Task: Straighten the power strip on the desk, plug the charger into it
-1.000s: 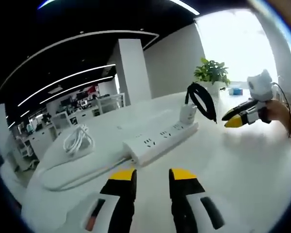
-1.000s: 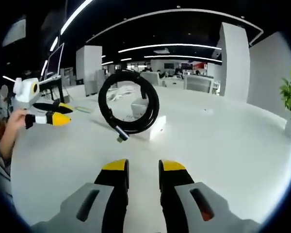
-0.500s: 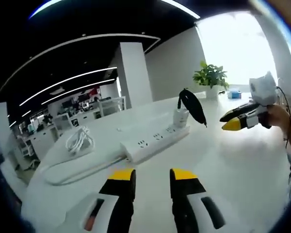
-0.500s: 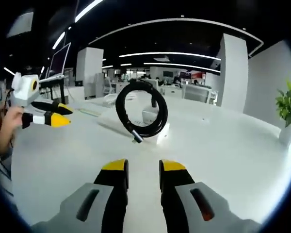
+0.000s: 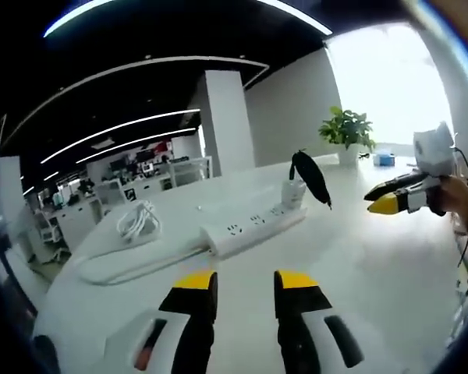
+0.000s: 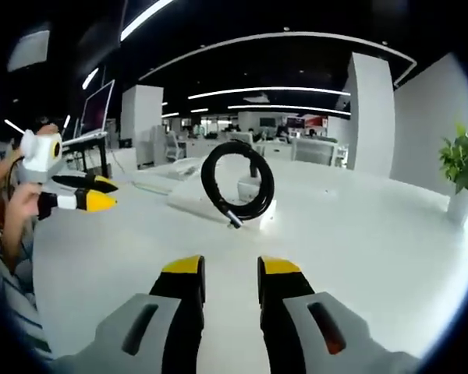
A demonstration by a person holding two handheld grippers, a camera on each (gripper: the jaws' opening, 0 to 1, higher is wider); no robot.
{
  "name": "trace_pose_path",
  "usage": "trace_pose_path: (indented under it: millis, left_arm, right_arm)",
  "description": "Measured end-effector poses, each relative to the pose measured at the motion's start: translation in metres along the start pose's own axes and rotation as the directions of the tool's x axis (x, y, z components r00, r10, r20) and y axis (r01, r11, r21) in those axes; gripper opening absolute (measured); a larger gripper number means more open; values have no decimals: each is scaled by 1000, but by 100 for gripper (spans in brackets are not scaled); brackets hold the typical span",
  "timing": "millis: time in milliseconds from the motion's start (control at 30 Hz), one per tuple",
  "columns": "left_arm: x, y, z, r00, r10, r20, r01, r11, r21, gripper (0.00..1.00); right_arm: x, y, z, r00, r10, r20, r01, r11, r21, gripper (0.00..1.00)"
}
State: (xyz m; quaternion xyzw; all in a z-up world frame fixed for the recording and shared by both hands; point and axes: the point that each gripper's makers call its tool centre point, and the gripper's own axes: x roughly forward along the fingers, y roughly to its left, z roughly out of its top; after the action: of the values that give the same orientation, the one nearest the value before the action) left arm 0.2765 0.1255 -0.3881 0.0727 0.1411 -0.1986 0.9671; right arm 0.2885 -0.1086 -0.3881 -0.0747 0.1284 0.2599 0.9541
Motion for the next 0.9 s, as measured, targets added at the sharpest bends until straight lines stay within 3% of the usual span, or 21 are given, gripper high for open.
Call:
trace_pose_path:
  millis: [433,900]
  left_arm:
    - [-27,2,2,998,44,40,-43,998,-35,31]
    - [-55,5,-10,994,97,46,-94,993,-66,35]
  right_arm:
    - [-20,11,0,1000,-15,20,15,1000,3,29]
    - [-46,21,-4,999,-36,38,35,999,24,31]
